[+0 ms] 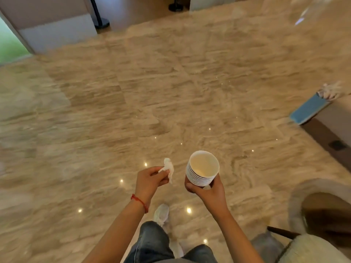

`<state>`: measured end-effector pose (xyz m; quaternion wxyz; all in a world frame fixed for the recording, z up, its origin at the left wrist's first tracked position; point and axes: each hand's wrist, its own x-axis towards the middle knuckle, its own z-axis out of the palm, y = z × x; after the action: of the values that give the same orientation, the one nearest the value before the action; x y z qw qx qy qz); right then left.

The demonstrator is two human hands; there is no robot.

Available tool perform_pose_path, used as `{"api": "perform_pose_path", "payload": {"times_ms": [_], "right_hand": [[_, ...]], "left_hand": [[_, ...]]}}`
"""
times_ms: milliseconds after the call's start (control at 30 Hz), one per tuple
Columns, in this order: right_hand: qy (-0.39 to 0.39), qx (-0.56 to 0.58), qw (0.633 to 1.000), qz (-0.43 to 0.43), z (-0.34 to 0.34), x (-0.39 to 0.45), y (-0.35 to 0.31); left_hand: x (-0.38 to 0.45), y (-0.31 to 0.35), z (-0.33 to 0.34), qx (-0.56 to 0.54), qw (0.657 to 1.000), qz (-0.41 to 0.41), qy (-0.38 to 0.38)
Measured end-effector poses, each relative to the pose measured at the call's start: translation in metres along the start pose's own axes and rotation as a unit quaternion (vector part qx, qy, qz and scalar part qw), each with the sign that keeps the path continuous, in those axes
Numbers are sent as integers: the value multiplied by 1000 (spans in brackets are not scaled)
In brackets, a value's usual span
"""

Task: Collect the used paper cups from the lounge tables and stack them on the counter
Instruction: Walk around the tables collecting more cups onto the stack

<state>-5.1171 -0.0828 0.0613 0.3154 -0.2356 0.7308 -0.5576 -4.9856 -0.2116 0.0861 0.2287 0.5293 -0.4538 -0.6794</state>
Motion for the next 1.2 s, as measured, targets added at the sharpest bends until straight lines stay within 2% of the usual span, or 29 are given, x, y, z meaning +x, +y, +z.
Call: {"api": "perform_pose_path", "payload": {"times_ms": [267, 600, 1200], "right_hand": [[171, 22, 984, 31, -18, 52, -18], [293, 42, 953, 65, -81, 111, -17], [363, 39, 930, 42, -337, 288, -16]], "left_hand": [[92, 54, 66, 83, 987, 4, -138], [154, 81, 179, 141, 959, 2, -247], [226, 128, 503, 160, 936, 6, -313]]}}
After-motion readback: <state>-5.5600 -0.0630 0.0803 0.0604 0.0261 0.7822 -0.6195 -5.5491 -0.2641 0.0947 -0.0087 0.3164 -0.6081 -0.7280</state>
